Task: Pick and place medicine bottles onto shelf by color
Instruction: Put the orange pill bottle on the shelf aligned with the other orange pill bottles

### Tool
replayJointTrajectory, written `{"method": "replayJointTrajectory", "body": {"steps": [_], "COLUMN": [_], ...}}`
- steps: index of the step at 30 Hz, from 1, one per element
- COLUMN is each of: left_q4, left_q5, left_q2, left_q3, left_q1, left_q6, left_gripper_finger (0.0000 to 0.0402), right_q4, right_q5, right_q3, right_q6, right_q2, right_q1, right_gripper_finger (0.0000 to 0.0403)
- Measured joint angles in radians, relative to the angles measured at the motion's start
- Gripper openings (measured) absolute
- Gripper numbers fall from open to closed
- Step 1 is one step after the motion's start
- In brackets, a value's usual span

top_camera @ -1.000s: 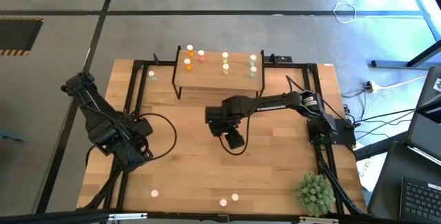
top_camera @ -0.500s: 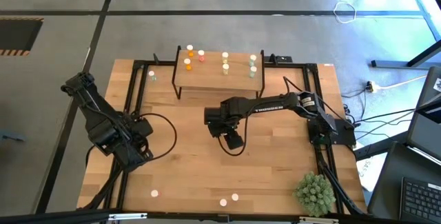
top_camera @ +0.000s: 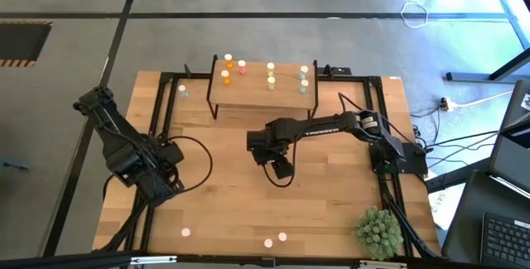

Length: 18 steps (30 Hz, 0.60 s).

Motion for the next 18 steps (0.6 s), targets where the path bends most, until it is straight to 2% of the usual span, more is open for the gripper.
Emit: {"method": "replayJointTrajectory", "body": {"steps": [8,18], "left_q4": [0.0,0.004], "left_q5": [0.0,0.0], "left_q2": [0.0,0.0], "left_q3": [0.0,0.0], "left_q1": [0.0,0.0], "left_q6": [0.0,0.0], "left_gripper_finger": [0.0002,0.0002], "right_q4": [0.04,0.08], "right_q5": [0.001,0.001], "right_q3": [-0.055,-0.055], "right_q6": [0.0,0.029], "right_q2": [0.0,0.0], "right_q1": [0.0,0.0], "right_gripper_finger": [0.0193,0.0192]}}
